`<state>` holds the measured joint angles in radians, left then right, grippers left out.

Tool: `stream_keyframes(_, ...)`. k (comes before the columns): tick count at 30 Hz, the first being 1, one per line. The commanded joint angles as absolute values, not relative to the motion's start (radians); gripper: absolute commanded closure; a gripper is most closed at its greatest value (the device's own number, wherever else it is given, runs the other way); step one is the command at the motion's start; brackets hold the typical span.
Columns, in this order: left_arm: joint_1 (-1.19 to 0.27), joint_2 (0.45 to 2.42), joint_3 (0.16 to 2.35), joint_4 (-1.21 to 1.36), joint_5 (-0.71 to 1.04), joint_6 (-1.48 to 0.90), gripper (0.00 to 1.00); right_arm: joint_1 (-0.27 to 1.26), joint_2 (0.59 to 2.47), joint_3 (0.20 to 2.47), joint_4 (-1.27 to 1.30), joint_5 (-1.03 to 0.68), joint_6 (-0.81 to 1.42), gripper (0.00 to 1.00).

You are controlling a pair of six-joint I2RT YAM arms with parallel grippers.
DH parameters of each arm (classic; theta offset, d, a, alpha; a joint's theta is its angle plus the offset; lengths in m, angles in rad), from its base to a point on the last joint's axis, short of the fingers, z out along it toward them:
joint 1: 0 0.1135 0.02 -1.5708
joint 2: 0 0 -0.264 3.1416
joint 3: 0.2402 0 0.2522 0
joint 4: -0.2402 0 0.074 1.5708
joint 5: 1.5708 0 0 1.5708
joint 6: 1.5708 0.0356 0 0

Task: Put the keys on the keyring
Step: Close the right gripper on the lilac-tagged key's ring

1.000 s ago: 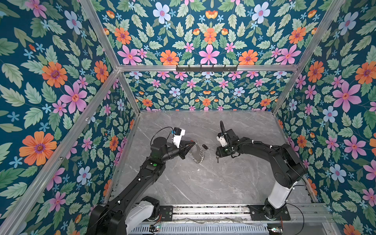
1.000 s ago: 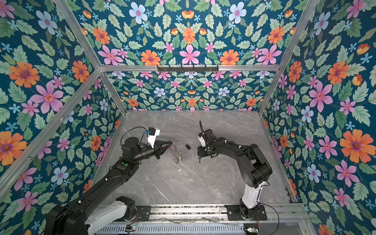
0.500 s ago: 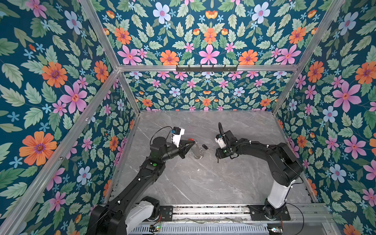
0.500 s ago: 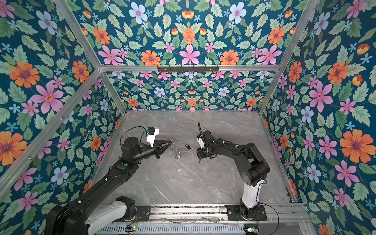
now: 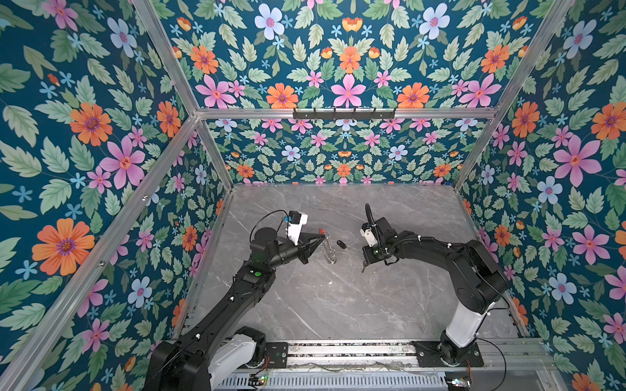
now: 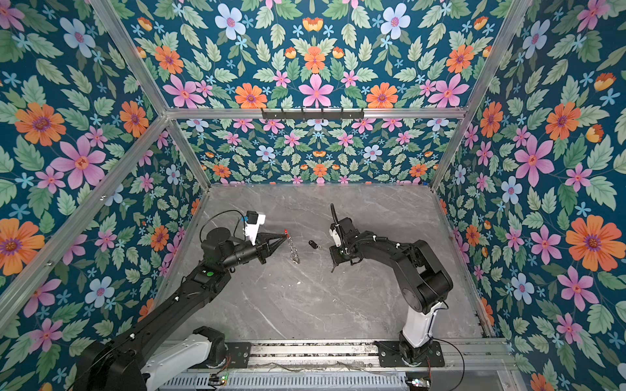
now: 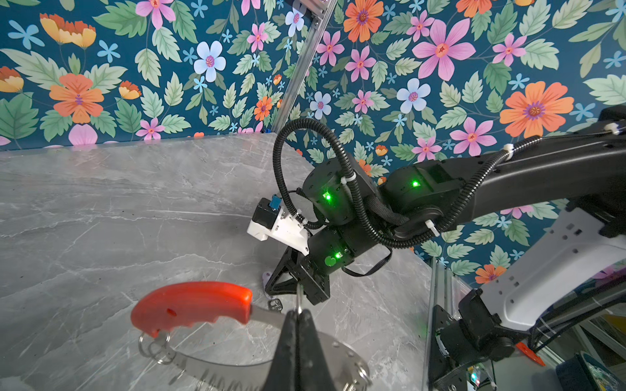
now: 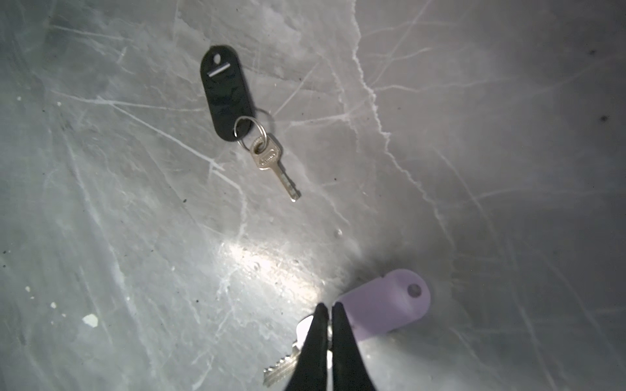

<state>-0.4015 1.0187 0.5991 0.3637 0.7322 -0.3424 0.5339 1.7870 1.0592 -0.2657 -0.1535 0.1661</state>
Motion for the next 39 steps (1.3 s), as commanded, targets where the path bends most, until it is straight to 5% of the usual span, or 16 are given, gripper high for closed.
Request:
stream_keyframes(1, -0.402, 1.014, 0.605, 0.4, 0.735, -0.342, 1.0, 0.534, 1.779, 1.07, -0.272, -0.139, 0.16, 0.95)
stream_keyframes(4, -0.401, 1.015, 0.605, 0.399, 0.735, -0.343, 1.0, 0.534, 1.765, 1.072, -0.287, -0.119, 0.161, 0.94)
stream_keyframes(10, -0.402, 1.017, 0.604, 0.396, 0.73, -0.34, 1.0, 0.564, 1.689, 1.032, -0.287, -0.003, 0.268, 0.67)
stream_keyframes(12, -0.4, 1.02, 0.604, 0.397, 0.73, -0.342, 1.0, 0.609, 1.673, 1.023, -0.291, 0.083, 0.283, 0.65)
stream_keyframes(21, -0.401, 1.011, 0.591, 0.402, 0.732, -0.35, 1.0, 0.696, 1.741, 1.043, -0.299, 0.224, 0.286, 0.7)
stream_keyframes(39, -0.402, 1.019, 0.607, 0.405, 0.738, -0.354, 1.0, 0.718, 1.772, 1.047, -0.317, 0.226, 0.259, 0.75)
